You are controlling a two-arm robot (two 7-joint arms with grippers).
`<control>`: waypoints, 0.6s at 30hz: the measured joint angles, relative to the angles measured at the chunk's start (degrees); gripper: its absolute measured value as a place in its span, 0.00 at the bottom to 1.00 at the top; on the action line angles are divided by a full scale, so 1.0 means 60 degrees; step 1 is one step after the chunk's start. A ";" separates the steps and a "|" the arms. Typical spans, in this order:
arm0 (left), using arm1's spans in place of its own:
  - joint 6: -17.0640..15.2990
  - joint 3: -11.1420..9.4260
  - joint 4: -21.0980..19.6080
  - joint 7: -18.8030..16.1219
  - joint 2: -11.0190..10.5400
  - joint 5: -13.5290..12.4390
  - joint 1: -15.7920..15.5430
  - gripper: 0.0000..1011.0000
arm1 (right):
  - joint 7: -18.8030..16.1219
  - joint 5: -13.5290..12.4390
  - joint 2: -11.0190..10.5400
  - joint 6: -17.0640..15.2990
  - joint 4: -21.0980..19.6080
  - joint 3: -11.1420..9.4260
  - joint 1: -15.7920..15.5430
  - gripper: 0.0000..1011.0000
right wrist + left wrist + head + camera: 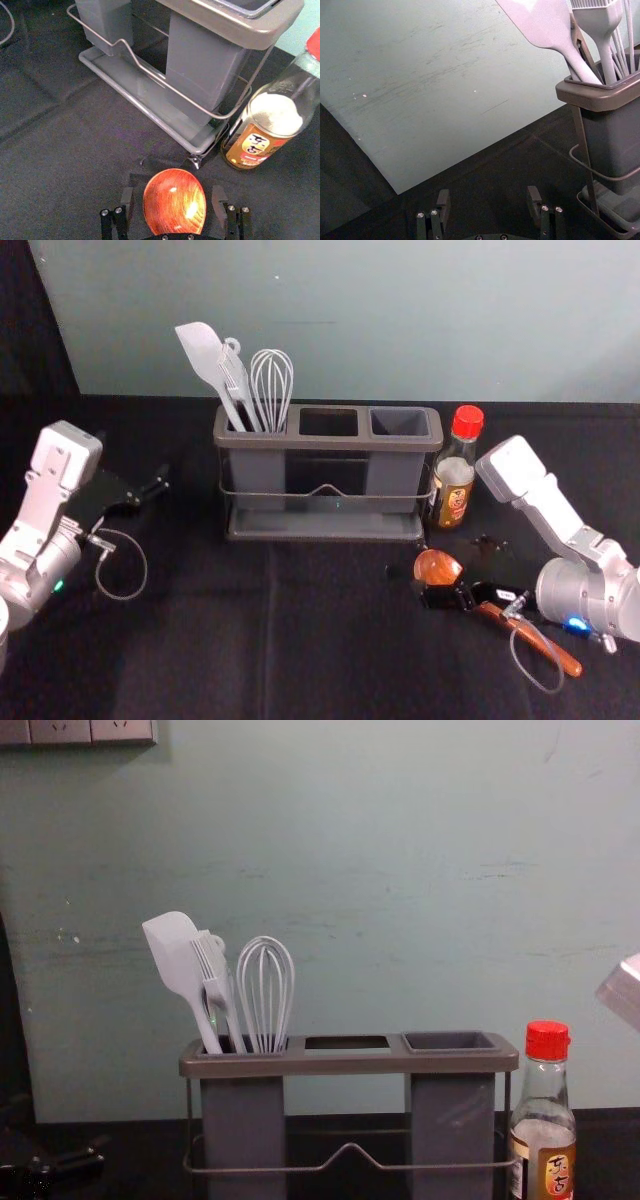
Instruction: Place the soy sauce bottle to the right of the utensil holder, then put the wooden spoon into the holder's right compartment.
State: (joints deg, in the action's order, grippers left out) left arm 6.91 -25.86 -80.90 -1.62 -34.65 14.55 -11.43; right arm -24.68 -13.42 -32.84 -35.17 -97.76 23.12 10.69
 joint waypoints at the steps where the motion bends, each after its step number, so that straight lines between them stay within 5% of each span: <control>1: 0.0000 0.0000 0.0000 0.0000 0.0000 0.0000 0.0001 0.99 | -0.0011 0.0012 0.0019 0.0001 0.0036 0.0014 0.0018 0.99; 18: 0.0000 0.0000 0.0000 0.0000 0.0000 0.0001 0.0000 0.99 | -0.0047 0.0140 0.0205 0.0102 0.0355 0.0011 0.0047 0.99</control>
State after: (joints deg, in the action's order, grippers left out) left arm 6.91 -25.86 -80.90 -1.62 -34.64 14.55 -11.43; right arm -24.96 -12.58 -31.61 -34.56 -95.63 23.19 10.97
